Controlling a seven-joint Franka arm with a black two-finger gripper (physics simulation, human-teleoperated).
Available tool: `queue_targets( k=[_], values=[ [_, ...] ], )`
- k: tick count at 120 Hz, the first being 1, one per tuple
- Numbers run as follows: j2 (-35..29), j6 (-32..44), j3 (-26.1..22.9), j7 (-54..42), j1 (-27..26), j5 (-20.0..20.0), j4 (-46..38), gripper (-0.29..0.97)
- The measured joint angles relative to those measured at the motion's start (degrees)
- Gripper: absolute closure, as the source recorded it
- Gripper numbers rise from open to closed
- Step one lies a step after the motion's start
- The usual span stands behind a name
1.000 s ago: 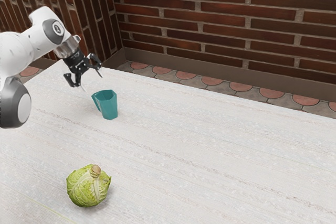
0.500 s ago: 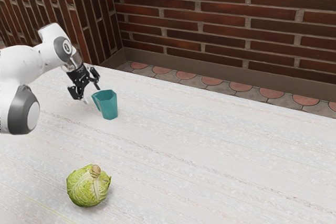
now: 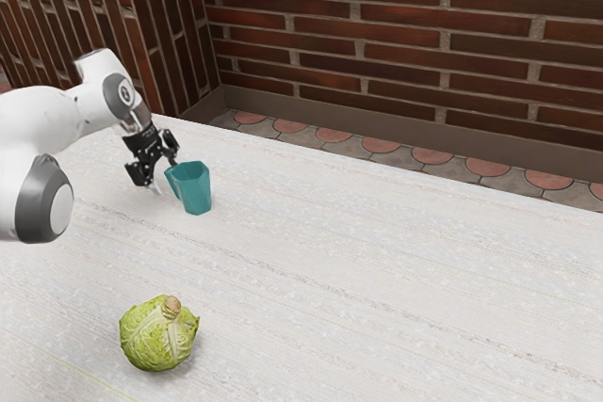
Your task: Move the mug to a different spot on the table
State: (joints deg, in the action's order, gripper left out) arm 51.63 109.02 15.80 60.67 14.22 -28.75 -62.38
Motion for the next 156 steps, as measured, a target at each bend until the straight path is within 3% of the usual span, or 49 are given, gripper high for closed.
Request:
queue_targets(
  k=[29, 86, 132, 156],
  values=[
    [0.4, 1.4, -2.7, 0.6, 1.1, 2.8, 0.1, 0.23],
    [0.4, 4.7, -4.9, 1.4, 2.6, 3.0, 0.0, 0.55],
    [-0.6, 5.8, -6.5, 1.7, 3.3, 1.3, -1.2, 0.61],
    [-0.9, 5.8, -7.9, 1.3, 4.7, -4.0, -2.2, 0.61]
  ],
)
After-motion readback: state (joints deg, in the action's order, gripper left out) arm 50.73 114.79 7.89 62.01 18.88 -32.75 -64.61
